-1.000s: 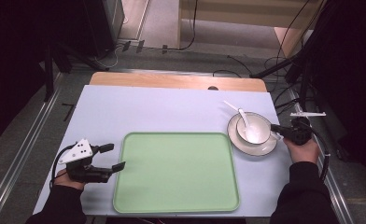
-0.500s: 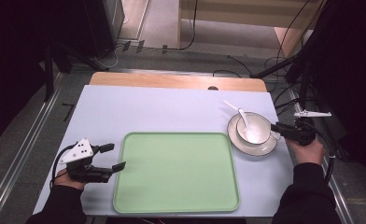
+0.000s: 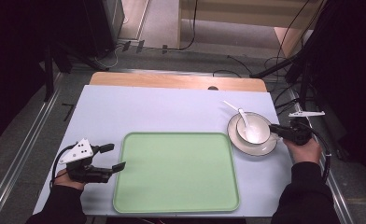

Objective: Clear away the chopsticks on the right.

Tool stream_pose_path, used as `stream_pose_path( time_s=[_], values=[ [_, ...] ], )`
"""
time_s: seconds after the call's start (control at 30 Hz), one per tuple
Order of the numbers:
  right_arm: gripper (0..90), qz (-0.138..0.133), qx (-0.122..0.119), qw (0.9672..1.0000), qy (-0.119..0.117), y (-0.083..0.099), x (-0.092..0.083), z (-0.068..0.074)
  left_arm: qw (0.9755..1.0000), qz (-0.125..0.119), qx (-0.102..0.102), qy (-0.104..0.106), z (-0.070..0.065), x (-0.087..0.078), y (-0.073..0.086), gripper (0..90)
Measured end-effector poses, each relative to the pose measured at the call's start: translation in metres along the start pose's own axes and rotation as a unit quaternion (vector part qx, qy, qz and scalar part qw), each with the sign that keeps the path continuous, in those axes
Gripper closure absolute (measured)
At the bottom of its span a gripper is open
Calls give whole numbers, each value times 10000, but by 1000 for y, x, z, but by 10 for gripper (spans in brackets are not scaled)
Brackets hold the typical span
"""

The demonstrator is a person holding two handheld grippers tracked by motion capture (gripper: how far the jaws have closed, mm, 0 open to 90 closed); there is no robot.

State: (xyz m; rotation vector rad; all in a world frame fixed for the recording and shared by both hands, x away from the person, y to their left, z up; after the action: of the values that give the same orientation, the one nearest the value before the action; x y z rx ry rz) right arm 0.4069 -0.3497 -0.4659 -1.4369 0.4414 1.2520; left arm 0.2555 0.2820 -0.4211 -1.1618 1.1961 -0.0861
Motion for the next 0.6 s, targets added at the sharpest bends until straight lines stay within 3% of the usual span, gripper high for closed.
stream_pose_path(
  time_s=[0.6],
  values=[
    [813,162,-10,9998,-66,0,10,-5,10000,-10,13,27,-1,1,-1,203]
  ],
)
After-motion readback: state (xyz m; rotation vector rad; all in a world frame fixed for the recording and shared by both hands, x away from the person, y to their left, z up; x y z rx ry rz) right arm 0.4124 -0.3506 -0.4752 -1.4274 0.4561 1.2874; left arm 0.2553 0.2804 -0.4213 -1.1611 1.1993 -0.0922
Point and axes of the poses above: each handheld gripper's, and its own axes: x roughly forward along the jaws, y roughly out of its underside, z roughly to its left, the point moved 2 cm from there along x, roughly forward along the jaws, and after that the axes turned 14 degrees about z, right-handed, at the moved point
